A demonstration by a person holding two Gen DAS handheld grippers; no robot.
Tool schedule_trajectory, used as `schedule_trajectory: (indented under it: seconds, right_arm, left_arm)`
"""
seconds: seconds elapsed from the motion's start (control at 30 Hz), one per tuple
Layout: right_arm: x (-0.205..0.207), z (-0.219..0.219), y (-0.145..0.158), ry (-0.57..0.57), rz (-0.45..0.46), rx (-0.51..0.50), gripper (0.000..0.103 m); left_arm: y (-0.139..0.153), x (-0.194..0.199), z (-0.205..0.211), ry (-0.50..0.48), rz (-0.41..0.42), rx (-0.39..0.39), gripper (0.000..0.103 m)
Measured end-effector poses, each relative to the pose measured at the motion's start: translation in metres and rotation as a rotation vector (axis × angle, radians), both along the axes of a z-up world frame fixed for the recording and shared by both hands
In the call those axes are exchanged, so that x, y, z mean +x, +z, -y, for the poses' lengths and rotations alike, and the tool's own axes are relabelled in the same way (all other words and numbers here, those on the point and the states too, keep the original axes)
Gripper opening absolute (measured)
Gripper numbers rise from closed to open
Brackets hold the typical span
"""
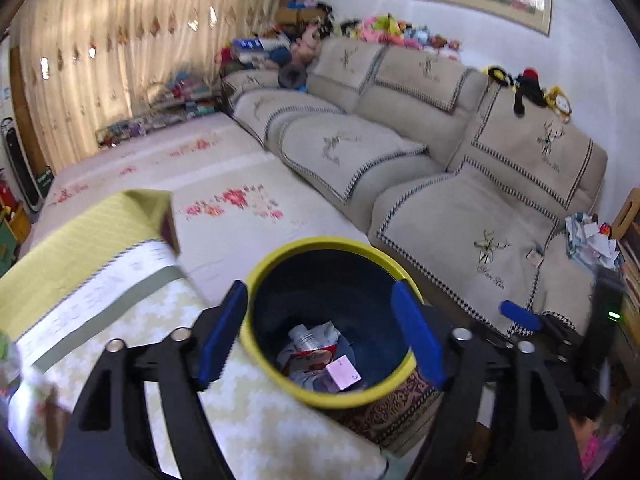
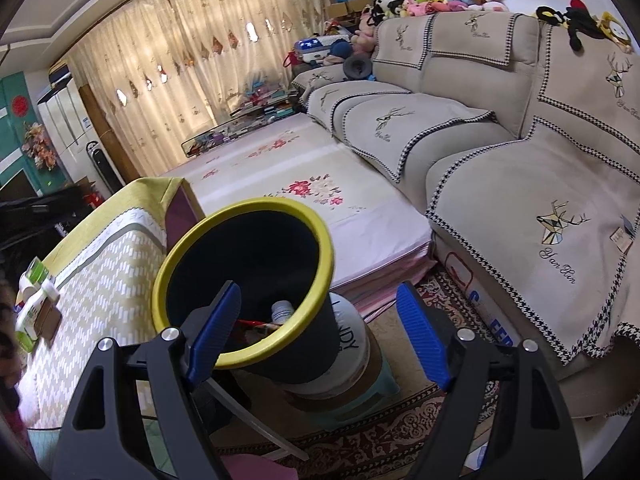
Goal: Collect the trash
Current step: 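Carry the red snack bag over the bin and open the left gripper, then grasp the brown plastic tray rim with the right gripper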
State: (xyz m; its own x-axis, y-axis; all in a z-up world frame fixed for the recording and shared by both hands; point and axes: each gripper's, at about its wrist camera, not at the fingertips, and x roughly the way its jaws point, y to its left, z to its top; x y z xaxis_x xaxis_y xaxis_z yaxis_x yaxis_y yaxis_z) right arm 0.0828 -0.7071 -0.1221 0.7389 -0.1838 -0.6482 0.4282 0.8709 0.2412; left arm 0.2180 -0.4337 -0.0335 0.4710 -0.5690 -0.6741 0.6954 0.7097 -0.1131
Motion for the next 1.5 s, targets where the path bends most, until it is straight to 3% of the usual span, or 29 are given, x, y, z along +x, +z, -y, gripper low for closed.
schedule_trajectory:
  seconds: [0.13,0.23,0.53,0.77,1.03,1.2,1.5]
  right_arm:
    - [0.007,-0.015,0.001,0.036,-0.011,-0.008,0.079]
    - [0.013,-0.033,0.005,0.076,-0.011,-0.018,0.079]
    - [0.050,-0.114,0.024,0.281,-0.011,-0.077,0.079]
    - [0.092,-0.200,0.039,0.500,-0.024,-0.124,0.079]
    - [0.145,-0.288,0.040,0.707,-0.069,-0.155,0.078]
    - [0.183,-0.326,0.027,0.782,-0.133,-0.215,0.058]
    - [0.217,-0.346,0.004,0.833,-0.205,-0.200,0.045]
  left_arm:
    - [0.024,-0.029,-0.059,0.075,0.035,-0.041,0.094]
    - [0.037,-0.047,-0.113,0.157,0.067,-0.062,0.098]
    - [0.037,-0.085,-0.258,0.473,0.110,-0.018,0.098]
    - [0.031,-0.102,-0.332,0.599,0.124,-0.033,0.098]
    - [0.019,-0.099,-0.363,0.650,0.100,-0.057,0.098]
    - [0.009,-0.098,-0.365,0.646,0.076,-0.060,0.098]
    - [0.003,-0.095,-0.362,0.646,0.057,-0.060,0.098]
